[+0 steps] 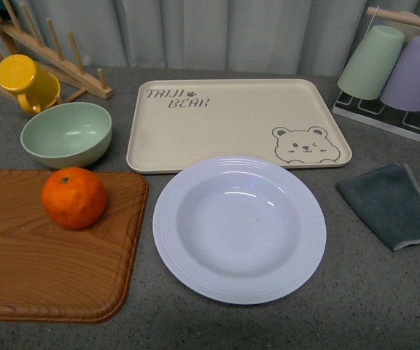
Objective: Place orange and plate with both arms
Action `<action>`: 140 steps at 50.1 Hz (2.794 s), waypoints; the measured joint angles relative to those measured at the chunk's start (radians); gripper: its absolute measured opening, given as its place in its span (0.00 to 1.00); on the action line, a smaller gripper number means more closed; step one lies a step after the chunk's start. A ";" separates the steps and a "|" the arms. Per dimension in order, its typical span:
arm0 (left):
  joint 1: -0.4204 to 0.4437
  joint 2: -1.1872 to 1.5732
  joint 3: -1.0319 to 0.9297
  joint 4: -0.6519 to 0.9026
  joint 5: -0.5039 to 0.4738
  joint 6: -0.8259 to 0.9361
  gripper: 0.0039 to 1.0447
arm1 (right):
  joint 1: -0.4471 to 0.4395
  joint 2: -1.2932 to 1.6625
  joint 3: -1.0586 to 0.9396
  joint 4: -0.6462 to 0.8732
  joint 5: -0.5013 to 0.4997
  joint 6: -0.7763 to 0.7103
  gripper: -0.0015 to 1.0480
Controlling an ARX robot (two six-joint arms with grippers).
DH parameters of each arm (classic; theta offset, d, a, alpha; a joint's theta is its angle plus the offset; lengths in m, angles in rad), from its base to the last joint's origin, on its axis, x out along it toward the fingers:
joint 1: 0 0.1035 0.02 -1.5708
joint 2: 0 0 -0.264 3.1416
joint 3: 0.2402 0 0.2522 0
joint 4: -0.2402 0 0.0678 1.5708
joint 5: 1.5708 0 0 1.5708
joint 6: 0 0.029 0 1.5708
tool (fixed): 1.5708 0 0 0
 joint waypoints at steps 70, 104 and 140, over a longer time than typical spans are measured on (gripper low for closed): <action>-0.141 1.219 0.207 0.500 -0.137 -0.278 0.94 | 0.000 0.000 0.000 0.000 0.000 0.000 0.91; -0.161 1.798 0.468 0.623 0.046 -0.206 0.94 | 0.000 0.000 0.000 0.000 0.000 0.000 0.91; -0.117 1.986 0.609 0.605 0.098 -0.180 0.66 | 0.000 0.000 0.000 0.000 0.000 0.000 0.91</action>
